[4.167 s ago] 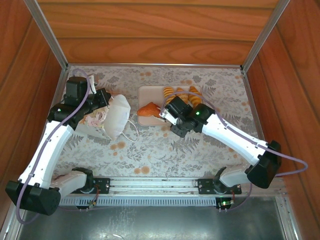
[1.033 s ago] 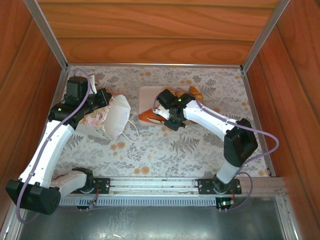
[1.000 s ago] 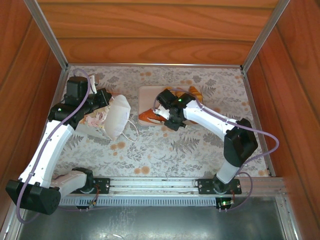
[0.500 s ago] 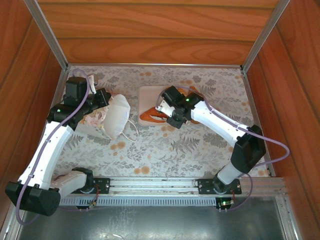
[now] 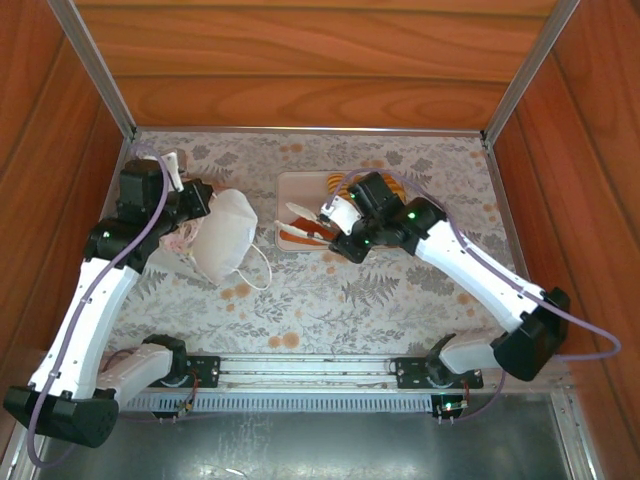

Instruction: Take the fake bread out of the paper bag

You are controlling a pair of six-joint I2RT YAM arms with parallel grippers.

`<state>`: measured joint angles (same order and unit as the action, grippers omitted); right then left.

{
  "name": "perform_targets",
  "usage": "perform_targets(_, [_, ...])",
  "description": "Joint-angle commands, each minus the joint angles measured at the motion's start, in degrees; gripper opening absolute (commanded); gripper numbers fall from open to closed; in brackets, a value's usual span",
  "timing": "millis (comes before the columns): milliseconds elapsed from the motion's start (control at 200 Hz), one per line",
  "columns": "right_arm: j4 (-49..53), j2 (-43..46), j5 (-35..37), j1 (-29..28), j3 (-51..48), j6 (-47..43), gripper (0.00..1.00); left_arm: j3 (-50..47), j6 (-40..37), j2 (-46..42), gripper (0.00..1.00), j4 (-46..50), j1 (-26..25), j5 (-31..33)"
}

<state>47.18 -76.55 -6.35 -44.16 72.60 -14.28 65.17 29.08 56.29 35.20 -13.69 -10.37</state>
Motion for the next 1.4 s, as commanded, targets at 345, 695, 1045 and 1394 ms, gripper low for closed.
perform_targets(345, [-22.49,4.75,-28.13,-7.94,-12.45,14.46,0.41,-0.91,2.52,-6.24,0.0,10.99,-0.26,14.83])
perform_targets(695, [-17.58,-4.19,-19.17,-13.35,-6.4,13.44,0.41,2.16,3.97,0.1,0.0,9.11,-0.27,13.6])
perform_targets(1045, [-15.67,-22.64,-8.0,-13.92,7.18,13.79,0.41,5.56,-1.21,5.93,0.0,6.55,-0.28,7.38])
perform_targets(1394, [-17.34,-32.02,0.37,-15.89,16.64,14.46,0.43,7.55,-6.89,6.12,0.0,7.32,-0.28,-2.51])
